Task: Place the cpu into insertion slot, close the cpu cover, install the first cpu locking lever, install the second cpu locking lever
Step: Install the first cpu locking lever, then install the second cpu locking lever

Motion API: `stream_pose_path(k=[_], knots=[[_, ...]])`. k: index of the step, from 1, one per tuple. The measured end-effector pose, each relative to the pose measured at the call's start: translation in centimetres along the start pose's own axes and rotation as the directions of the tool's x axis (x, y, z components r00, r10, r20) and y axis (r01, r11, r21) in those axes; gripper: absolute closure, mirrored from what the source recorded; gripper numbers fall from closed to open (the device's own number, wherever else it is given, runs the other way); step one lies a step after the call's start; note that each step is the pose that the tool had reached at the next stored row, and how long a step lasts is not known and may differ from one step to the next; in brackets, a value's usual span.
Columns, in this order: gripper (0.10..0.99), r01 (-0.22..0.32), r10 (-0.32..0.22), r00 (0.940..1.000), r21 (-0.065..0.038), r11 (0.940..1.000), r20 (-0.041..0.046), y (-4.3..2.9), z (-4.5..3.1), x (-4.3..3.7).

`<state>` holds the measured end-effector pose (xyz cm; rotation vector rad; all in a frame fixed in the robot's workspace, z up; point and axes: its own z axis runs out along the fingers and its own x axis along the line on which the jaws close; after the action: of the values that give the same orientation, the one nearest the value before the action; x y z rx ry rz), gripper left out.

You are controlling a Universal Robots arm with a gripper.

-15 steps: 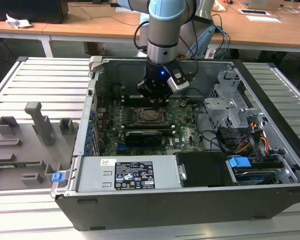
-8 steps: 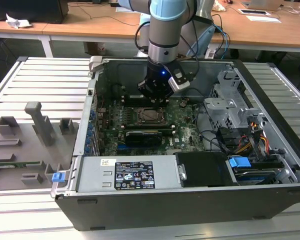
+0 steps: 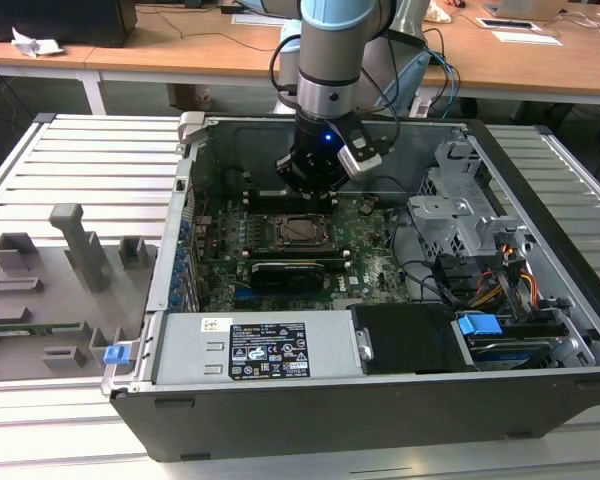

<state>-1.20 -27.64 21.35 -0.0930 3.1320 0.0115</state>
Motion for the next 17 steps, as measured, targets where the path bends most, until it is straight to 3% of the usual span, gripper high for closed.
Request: stream_pose_path(k=[17], knots=[[0.98,0.0,0.0,1.0,0.001,1.0,-0.0001,-1.07,-0.01,0.07]])
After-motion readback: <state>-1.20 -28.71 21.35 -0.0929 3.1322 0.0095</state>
